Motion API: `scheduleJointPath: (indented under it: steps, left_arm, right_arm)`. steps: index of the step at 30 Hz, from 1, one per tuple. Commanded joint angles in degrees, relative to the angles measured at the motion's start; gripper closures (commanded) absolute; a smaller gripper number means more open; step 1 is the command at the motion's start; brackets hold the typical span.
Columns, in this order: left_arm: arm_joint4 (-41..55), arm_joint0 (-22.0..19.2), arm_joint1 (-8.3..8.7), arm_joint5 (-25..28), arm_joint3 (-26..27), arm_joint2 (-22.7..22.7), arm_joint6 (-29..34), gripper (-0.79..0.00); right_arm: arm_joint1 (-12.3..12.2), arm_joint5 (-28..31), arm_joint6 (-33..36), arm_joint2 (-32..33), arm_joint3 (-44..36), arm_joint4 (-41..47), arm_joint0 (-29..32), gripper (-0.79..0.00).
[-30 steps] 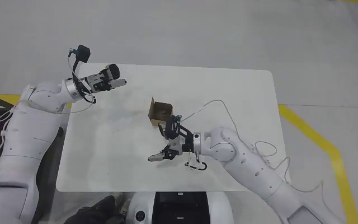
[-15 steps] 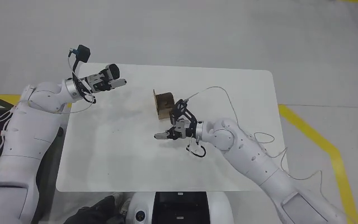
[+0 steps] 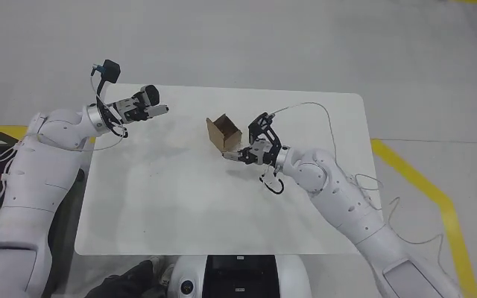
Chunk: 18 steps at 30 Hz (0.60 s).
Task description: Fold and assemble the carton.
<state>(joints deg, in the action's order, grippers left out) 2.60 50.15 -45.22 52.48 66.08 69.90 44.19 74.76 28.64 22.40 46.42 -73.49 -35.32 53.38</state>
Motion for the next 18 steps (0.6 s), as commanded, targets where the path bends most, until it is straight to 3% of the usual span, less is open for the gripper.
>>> scheduleJointPath:
  steps: [1,10,18]
  left_arm:
    - [0.0,0.0,0.0,0.0,0.0,0.0,0.0,-0.785]
    - [0.0,0.0,0.0,0.0,0.0,0.0,0.0,-0.785]
    - [0.0,0.0,0.0,0.0,0.0,0.0,0.0,-0.785]
  right_arm:
    - [-0.08,1.27,1.82,-0.22,-1.39,1.89,1.22,-0.785]
    - [1.44,5.9,2.75,-4.55,-1.79,5.14,0.83,-0.785]
    - [4.18,8.57,-3.89,-8.01,3.75,5.4,-3.18,-0.785]
